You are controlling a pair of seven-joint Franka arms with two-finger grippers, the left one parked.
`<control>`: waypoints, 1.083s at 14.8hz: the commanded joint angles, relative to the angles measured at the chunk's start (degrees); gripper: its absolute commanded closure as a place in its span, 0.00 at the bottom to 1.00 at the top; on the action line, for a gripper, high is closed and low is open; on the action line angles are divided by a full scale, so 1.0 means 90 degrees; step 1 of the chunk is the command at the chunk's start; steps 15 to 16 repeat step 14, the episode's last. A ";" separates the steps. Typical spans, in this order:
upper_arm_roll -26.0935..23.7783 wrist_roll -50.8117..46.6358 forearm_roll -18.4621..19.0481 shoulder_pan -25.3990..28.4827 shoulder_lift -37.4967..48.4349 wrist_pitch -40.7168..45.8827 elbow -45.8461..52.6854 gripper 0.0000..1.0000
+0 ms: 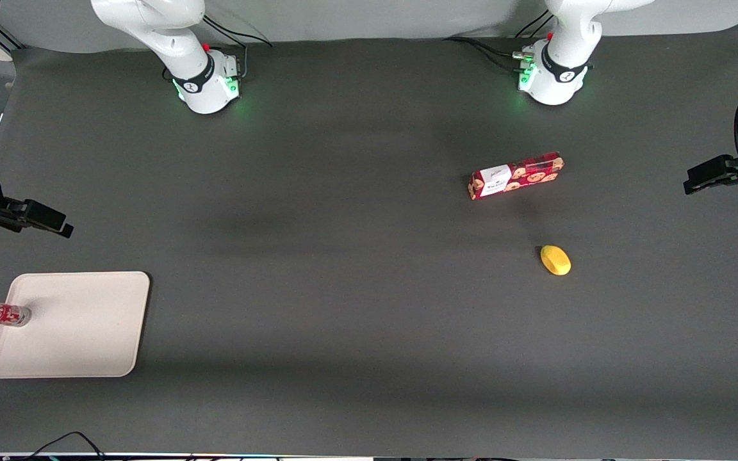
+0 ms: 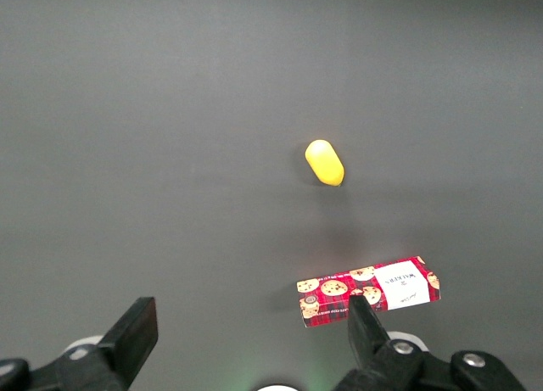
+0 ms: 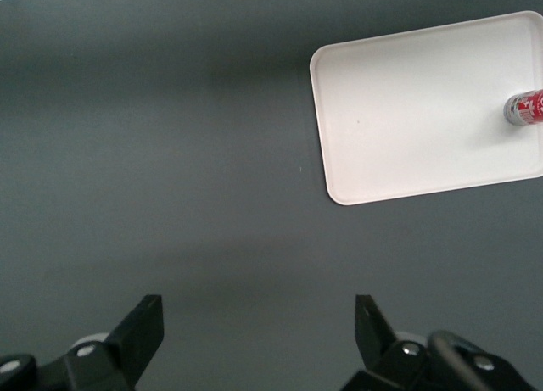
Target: Place coke bottle on tray
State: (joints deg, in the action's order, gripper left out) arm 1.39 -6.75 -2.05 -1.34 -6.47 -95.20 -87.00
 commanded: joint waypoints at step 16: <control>0.0070 0.0593 0.0258 0.0012 0.0367 -0.0067 -0.0480 0.00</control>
